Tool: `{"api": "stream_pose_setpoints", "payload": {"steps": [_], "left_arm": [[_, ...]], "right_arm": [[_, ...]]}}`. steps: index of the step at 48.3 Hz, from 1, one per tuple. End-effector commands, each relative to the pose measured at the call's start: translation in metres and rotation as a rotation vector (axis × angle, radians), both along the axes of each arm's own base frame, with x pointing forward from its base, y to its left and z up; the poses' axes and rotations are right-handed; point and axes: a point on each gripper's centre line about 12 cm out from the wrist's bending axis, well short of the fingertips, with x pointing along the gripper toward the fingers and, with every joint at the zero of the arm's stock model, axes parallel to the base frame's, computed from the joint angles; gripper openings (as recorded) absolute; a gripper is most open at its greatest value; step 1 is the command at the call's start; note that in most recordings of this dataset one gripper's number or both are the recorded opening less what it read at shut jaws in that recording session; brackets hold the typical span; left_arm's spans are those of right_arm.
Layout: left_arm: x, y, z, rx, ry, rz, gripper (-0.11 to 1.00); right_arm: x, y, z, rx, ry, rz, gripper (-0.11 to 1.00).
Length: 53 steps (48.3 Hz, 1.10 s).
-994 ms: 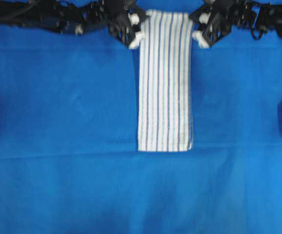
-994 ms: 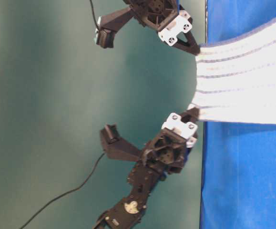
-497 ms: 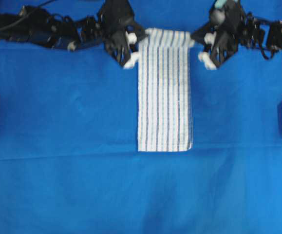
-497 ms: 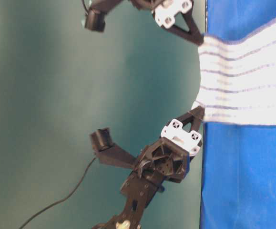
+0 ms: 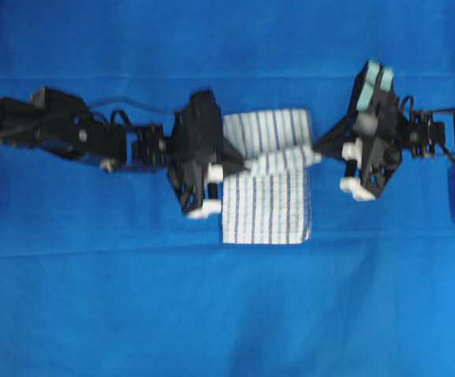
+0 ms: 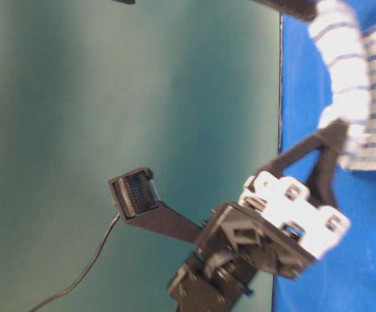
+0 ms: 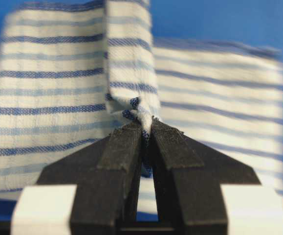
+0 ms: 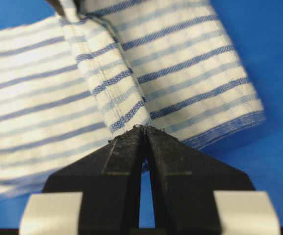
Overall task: Fold the blue towel.
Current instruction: 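Fold the top end down toward the bottom end with both grippers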
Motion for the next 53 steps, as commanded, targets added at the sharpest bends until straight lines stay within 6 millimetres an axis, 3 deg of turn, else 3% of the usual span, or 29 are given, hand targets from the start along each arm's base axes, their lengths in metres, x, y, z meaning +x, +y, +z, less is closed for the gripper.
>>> {"api": "stream_pose_setpoints", "payload": {"steps": [1,10,16,48,53], "left_arm": [[0.001,-0.019,0.015,-0.027,-0.017,-0.027,0.02],[-0.006,-0.042,0.008,-0.08,0.051,-0.044,0.02],[-0.01,-0.044,0.004,-0.082,0.079,-0.046,0.02],[-0.007,-0.051,0.006,-0.07,0.072,-0.07,0.03],[-0.008,-0.051,0.005,-0.07,0.075,-0.07,0.11]], "right_arm": [[0.004,0.016,0.003,0.013,0.0,0.041,0.05],[0.006,0.037,-0.002,0.045,0.04,0.079,0.05],[0.009,0.046,-0.005,0.051,0.053,0.101,0.05],[0.022,0.055,-0.009,0.052,0.074,0.124,0.05],[0.023,0.055,-0.008,0.053,0.076,0.122,0.05]]}}
